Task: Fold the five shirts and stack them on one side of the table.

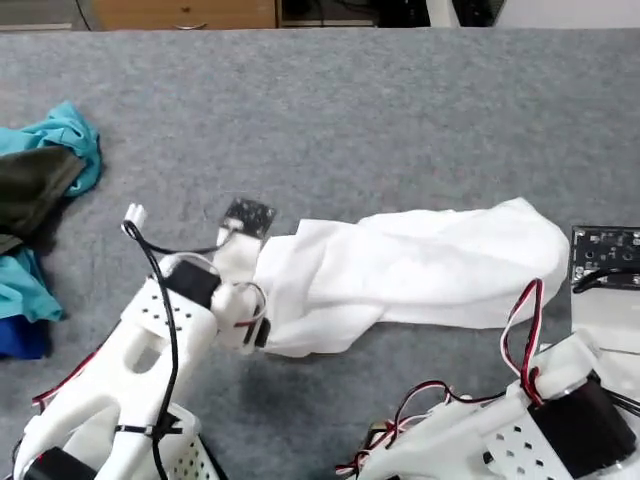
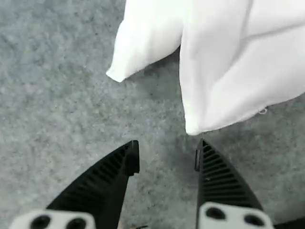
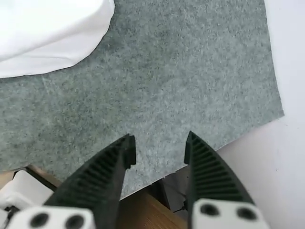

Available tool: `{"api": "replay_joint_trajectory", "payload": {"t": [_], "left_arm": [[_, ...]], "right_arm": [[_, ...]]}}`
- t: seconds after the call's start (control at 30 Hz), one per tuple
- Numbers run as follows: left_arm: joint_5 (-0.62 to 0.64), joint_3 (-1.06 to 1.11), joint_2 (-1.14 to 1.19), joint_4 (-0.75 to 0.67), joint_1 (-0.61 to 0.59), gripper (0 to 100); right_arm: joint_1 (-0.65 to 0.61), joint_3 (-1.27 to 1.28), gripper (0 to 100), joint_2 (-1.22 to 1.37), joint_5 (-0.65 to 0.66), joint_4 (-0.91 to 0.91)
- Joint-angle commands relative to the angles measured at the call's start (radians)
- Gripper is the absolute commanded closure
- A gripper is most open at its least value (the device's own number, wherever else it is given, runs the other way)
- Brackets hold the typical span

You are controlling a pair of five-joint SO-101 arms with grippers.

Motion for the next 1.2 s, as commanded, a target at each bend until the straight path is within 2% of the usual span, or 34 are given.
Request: {"api": "replay_joint_trajectory", "payload": {"t": [0.0,0.13,0.27,0.4,0.5,0.63,0.77,0.83,1.03,1.17], "left_arm": [[-0.04,0.126,-0.016,-0.071,0.044,80],[-0.06,0.141,-0.015,-0.121,0.046,80],[-0.052,0.172,-0.008,-0.264,0.048,80],[0.015,0.212,-0.008,-0.399,0.048,80],[0.066,0.198,-0.008,-0.413,0.048,83],[0.078,0.158,-0.007,-0.413,0.052,96],[0.078,0.129,-0.007,-0.402,0.049,98],[0.078,0.1,-0.007,-0.365,0.048,98],[0.072,-0.117,-0.008,-0.117,0.046,98],[0.021,-0.276,-0.008,0.034,0.003,98]], "right_arm": [[0.021,-0.01,82.4,-0.007,0.044,-0.066],[0.122,-0.012,82.4,-0.007,0.048,-0.106],[0.125,0.005,82.4,-0.007,0.046,-0.107],[0.111,0.007,82.4,-0.007,0.043,-0.107],[0.11,0.008,82.4,-0.007,0.041,-0.107],[0.108,0.01,82.4,-0.007,0.04,-0.107],[0.108,0.012,82.4,-0.005,0.04,-0.107],[0.108,0.012,82.4,-0.005,0.04,-0.107],[0.108,0.013,82.4,-0.005,0.04,-0.083],[0.076,0.019,82.4,-0.002,0.04,-0.049]]}}
